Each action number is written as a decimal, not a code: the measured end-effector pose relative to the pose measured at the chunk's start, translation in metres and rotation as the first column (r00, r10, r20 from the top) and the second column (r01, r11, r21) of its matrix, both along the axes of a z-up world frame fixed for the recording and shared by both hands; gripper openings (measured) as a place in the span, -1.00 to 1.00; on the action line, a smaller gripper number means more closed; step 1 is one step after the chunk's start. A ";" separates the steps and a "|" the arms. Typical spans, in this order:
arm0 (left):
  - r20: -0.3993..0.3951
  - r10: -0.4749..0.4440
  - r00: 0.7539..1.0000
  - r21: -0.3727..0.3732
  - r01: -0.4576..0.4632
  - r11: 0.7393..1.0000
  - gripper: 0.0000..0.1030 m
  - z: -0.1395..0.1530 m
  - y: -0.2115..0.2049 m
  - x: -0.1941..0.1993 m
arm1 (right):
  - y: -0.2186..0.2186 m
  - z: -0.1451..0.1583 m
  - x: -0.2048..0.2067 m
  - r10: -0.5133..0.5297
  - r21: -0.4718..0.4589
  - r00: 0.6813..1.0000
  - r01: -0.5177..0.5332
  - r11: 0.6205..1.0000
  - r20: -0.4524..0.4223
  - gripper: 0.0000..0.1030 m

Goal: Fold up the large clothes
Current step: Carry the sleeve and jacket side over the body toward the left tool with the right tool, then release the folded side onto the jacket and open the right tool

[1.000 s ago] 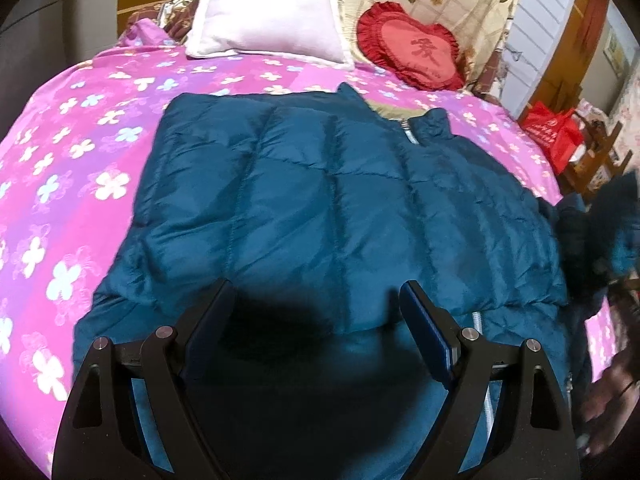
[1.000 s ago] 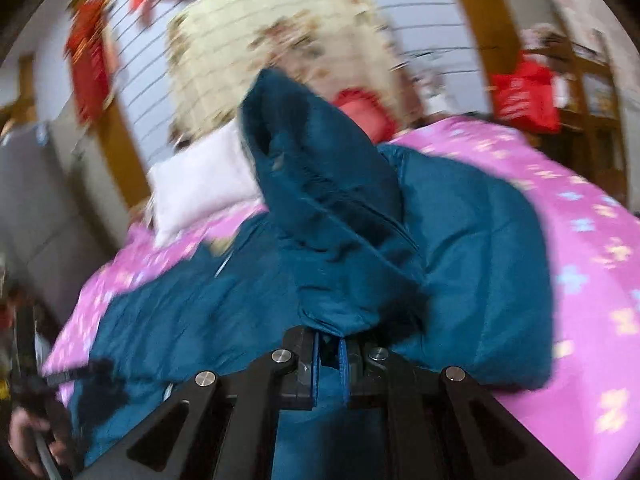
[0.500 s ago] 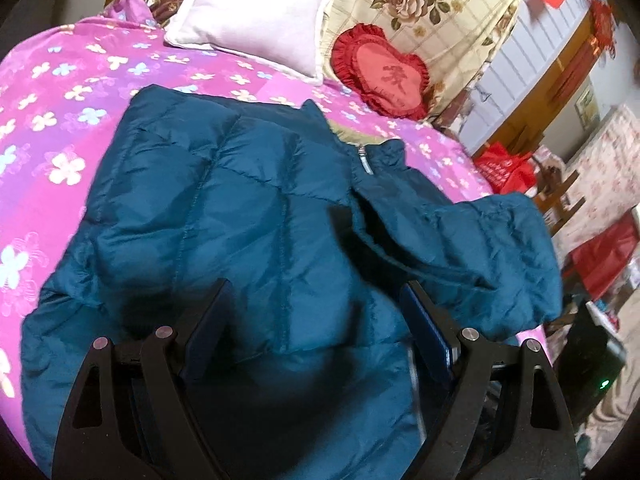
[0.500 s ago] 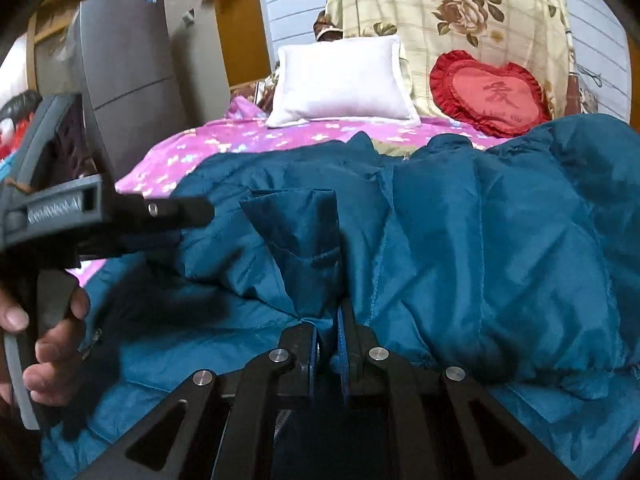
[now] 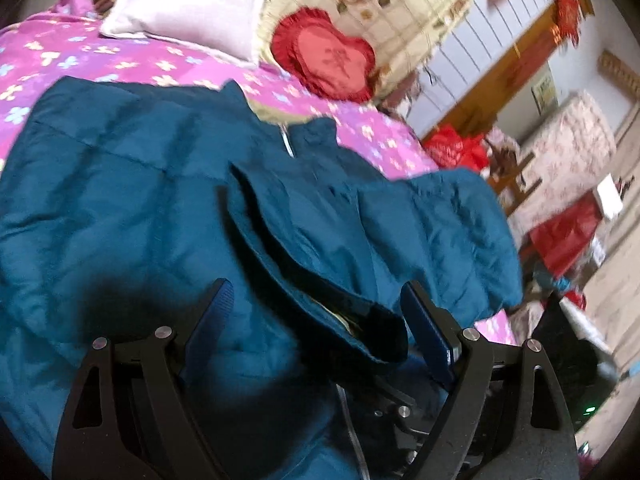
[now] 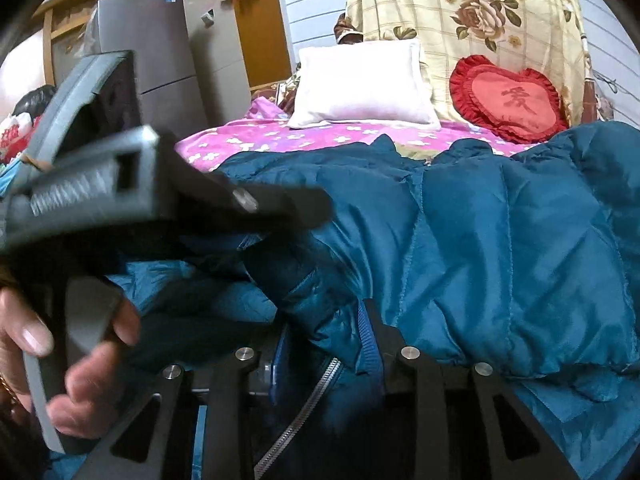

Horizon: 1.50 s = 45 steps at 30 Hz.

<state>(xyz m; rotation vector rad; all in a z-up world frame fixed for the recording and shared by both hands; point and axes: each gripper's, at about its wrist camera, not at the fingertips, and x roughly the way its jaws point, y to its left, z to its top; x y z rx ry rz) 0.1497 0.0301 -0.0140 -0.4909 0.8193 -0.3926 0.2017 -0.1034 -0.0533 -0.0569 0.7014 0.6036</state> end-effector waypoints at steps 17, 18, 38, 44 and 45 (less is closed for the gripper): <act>0.090 -0.040 0.995 0.073 0.033 0.997 -0.78 0.007 -0.001 -0.008 | -0.011 0.009 -0.020 0.030 0.025 0.999 -0.031 0.999 0.021 -0.34; 0.096 -0.034 0.995 0.078 0.027 0.997 -0.79 0.011 0.002 -0.010 | -0.013 0.010 -0.024 0.040 0.023 0.999 -0.041 0.999 0.024 -0.34; 0.085 0.234 0.969 0.226 -0.247 0.942 -0.81 -0.008 0.105 0.019 | -0.094 -0.011 -0.019 -0.208 -0.082 0.972 0.200 0.976 -0.105 -0.23; 0.053 0.264 0.963 0.182 -0.269 0.946 -0.75 -0.014 0.124 0.023 | -0.106 -0.022 -0.010 -0.228 -0.058 0.955 0.221 0.974 -0.190 0.43; 0.040 0.268 0.963 0.154 -0.271 0.950 -0.74 -0.016 0.131 0.023 | -0.105 -0.022 -0.011 -0.212 -0.057 0.958 0.204 0.977 -0.195 0.57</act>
